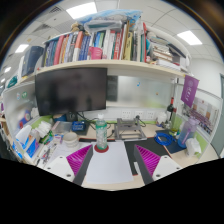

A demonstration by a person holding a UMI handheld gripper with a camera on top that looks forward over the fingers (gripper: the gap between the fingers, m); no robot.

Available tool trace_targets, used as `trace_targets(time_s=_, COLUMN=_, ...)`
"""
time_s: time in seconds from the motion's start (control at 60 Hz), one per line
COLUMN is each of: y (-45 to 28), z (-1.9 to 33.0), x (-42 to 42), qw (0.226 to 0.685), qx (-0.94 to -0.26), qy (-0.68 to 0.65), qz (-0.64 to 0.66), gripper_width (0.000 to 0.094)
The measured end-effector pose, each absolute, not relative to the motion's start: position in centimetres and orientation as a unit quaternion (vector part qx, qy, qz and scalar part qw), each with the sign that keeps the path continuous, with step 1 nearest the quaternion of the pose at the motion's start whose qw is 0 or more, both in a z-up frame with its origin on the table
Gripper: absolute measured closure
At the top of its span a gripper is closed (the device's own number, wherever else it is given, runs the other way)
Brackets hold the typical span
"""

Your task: Pour water

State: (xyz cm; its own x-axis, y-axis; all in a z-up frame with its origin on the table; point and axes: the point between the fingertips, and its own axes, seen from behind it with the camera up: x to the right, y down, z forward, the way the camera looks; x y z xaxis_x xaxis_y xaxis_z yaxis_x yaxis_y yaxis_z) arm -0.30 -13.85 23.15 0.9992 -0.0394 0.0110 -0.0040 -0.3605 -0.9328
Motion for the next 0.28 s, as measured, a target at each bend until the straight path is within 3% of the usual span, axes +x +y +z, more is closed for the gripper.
trace_targets(time_s=0.283, y=-15.9, z=24.8, x=1.0, qw=0.585, qx=-0.811, qy=0.016, qz=-0.003, gripper_width=0.0077)
